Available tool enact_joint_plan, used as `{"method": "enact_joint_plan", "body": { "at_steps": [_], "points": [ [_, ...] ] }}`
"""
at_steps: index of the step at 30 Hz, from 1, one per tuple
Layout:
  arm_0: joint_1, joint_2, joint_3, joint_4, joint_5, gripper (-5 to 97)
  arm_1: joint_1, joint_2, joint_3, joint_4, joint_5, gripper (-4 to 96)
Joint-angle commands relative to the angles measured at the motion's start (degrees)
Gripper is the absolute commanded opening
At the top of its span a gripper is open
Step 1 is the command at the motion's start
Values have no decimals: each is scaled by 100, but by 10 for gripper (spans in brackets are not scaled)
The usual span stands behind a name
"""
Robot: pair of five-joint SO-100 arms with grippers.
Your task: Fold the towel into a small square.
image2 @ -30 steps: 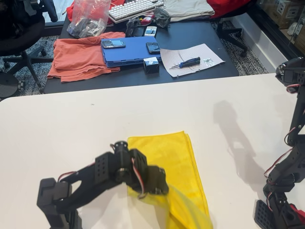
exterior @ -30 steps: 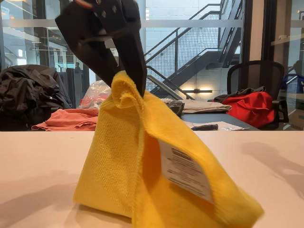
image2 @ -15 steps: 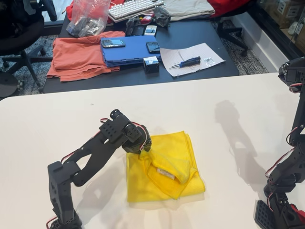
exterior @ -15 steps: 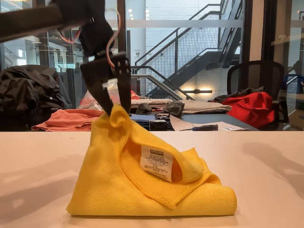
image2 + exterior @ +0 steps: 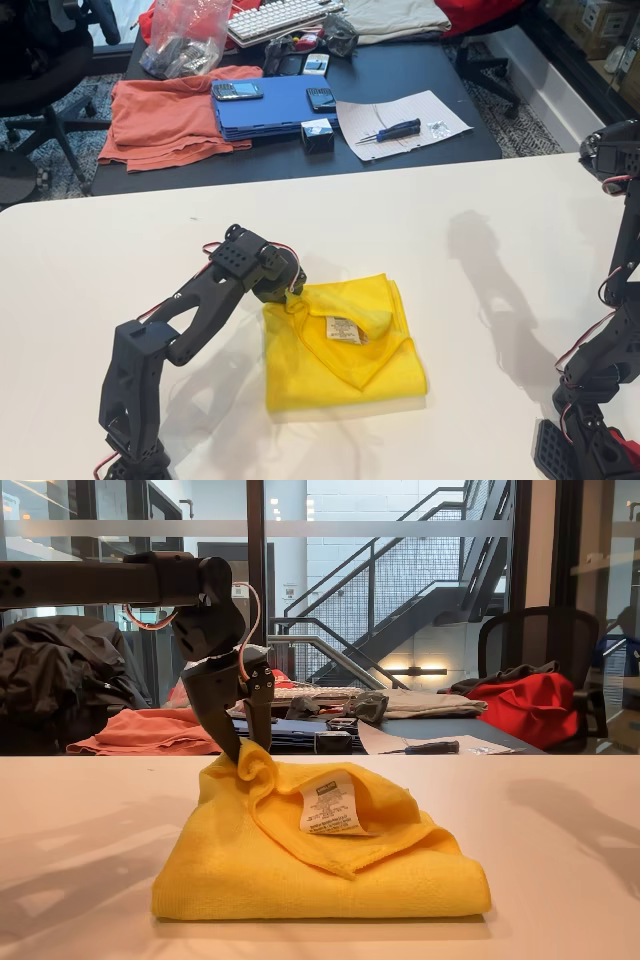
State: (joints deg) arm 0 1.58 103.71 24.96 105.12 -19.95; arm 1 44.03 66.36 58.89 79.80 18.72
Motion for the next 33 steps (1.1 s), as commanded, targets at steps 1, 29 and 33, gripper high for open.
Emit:
{"method": "enact_joint_plan", "body": {
  "at_steps": [1, 29, 33],
  "points": [
    [26, 114, -53, 132, 0, -1, -167, 53, -141, 9, 0, 50],
    [-3173, 9, 2760, 26, -79, 0, -1529, 2399, -3674, 360, 211, 861],
    [-4351, -114, 2909, -149, -176, 33, -1573, 2435, -3384, 1345, 211, 865]
  ]
}}
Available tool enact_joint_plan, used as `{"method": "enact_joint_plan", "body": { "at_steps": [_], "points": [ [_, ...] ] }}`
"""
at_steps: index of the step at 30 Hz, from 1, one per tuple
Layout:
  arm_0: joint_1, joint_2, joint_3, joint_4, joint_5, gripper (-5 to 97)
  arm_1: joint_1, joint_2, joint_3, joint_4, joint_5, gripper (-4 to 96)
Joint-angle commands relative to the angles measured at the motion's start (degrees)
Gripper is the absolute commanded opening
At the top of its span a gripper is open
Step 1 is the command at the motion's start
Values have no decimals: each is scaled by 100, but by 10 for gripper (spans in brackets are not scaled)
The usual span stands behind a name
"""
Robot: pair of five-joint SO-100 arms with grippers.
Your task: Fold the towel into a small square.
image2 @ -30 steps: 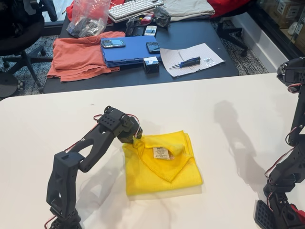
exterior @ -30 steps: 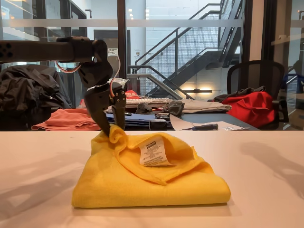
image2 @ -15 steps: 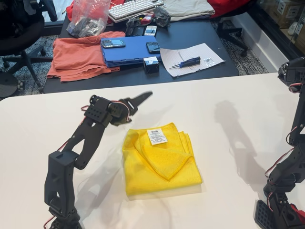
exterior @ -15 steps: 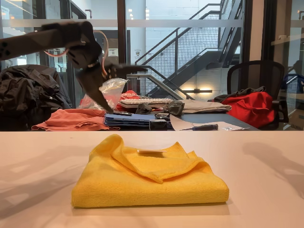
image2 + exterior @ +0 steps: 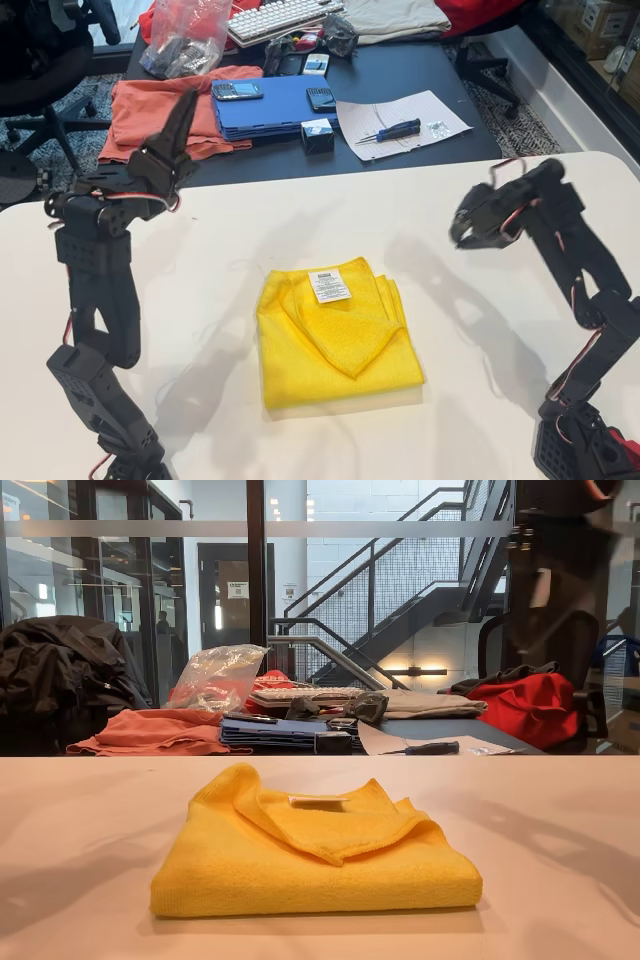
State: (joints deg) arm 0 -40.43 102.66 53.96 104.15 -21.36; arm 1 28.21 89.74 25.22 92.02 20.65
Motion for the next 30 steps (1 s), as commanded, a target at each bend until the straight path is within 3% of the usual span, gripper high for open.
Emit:
{"method": "enact_joint_plan", "body": {
  "at_steps": [1, 6, 9, 13, 17, 22, 30],
  "points": [
    [-378, -141, 26, -35, -149, 61, -26, 97, 26, 325, 18, 865],
    [-1503, -1230, -62, 167, -817, 259, -167, 334, 44, 606, 44, 865],
    [-2206, -1608, -62, 237, -1854, 335, -431, 642, 26, 606, 26, 865],
    [-2479, -1775, -132, 167, -3208, 337, -721, 976, 88, 606, 18, 865],
    [-2479, -2101, -431, 9, -3823, 303, -914, 1151, 97, 606, 18, 865],
    [-2540, -2461, -993, -167, -4957, 250, -932, 1213, 97, 606, 9, 865],
    [-2953, -2988, -1257, -958, -4948, 229, -940, 1222, 97, 606, 9, 865]
  ]
}}
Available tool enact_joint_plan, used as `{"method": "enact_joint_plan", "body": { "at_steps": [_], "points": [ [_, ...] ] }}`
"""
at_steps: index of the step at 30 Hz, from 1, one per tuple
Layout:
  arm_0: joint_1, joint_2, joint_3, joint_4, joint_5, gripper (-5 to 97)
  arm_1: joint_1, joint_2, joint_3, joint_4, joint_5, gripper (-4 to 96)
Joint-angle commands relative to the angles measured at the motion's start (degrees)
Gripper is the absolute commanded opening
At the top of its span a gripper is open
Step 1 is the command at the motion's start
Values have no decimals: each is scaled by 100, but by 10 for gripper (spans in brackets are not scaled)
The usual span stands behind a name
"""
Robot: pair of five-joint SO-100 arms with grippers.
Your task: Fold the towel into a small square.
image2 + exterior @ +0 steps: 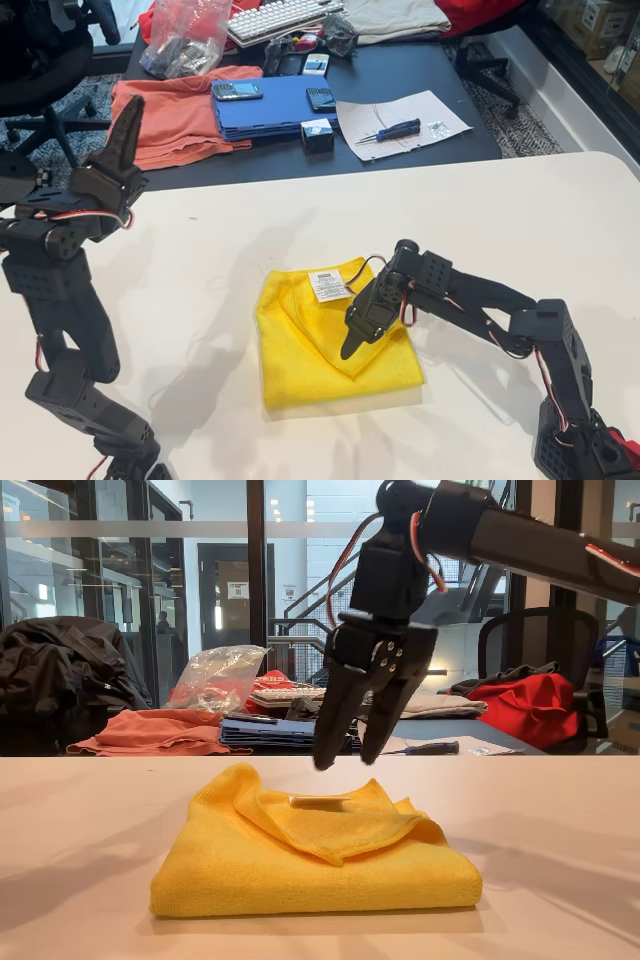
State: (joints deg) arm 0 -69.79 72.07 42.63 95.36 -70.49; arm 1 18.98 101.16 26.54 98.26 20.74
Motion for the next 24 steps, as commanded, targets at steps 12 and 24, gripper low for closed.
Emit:
{"method": "enact_joint_plan", "body": {
  "at_steps": [12, 24],
  "points": [
    [0, -712, -185, -615, -53, 228, -18, 88, -70, -18, 0, 865],
    [123, -1055, -211, -642, -18, 228, -18, 88, -97, -18, 0, 865]
  ]
}}
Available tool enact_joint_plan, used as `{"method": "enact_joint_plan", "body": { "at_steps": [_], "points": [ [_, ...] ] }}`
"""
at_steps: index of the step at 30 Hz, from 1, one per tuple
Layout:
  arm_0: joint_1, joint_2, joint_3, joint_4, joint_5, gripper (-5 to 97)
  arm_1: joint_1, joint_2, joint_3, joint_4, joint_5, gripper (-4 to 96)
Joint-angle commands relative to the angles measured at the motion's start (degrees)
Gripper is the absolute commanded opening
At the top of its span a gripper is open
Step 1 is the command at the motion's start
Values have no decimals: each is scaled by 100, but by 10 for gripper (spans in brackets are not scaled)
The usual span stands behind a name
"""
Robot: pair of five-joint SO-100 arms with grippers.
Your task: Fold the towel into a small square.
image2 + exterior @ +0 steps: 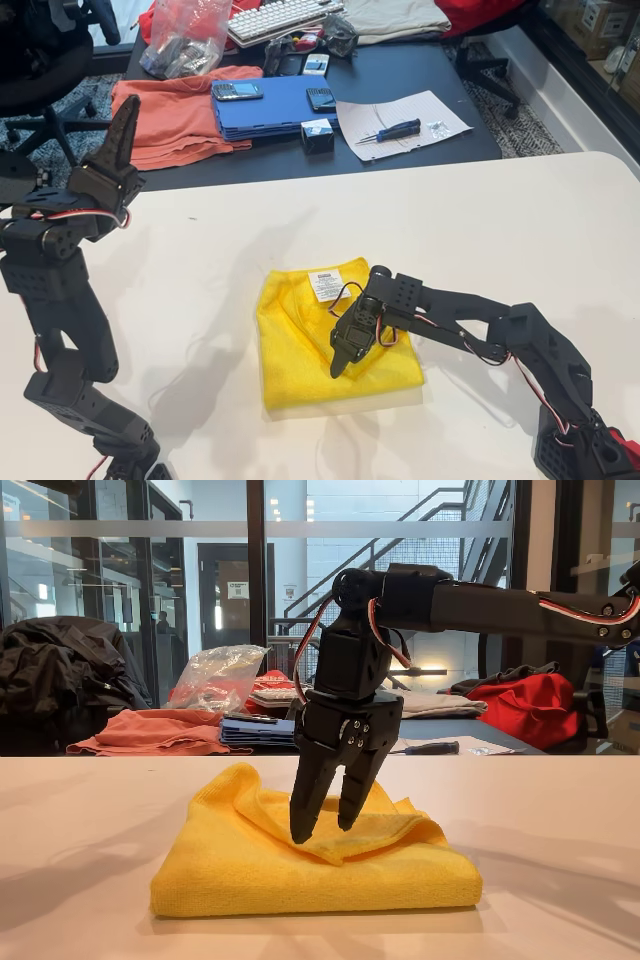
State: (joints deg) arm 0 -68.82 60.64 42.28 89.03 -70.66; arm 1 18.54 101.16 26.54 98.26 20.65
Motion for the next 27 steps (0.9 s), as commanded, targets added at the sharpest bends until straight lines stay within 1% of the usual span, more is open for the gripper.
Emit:
{"method": "enact_joint_plan", "body": {
  "at_steps": [1, 12, 14, 19, 21, 25, 27],
  "points": [
    [26, 88, -158, -9, 9, 227, 26, 88, -97, -18, 9, 865],
    [18, 79, -97, -18, 26, 220, 26, 97, -105, -18, 9, 865],
    [18, 79, -97, 9, 26, 189, 26, 149, -105, -18, 9, 865],
    [-18, 79, -132, -9, 35, 66, 26, 369, -105, -18, 9, 865],
    [-44, 79, -167, -18, 44, 42, 26, 396, -79, -18, 9, 865],
    [-62, 79, -176, -9, 53, 86, 18, 396, -79, -18, 9, 865],
    [-53, 79, -176, 26, 193, 128, 18, 396, -53, -18, 9, 865]
  ]
}}
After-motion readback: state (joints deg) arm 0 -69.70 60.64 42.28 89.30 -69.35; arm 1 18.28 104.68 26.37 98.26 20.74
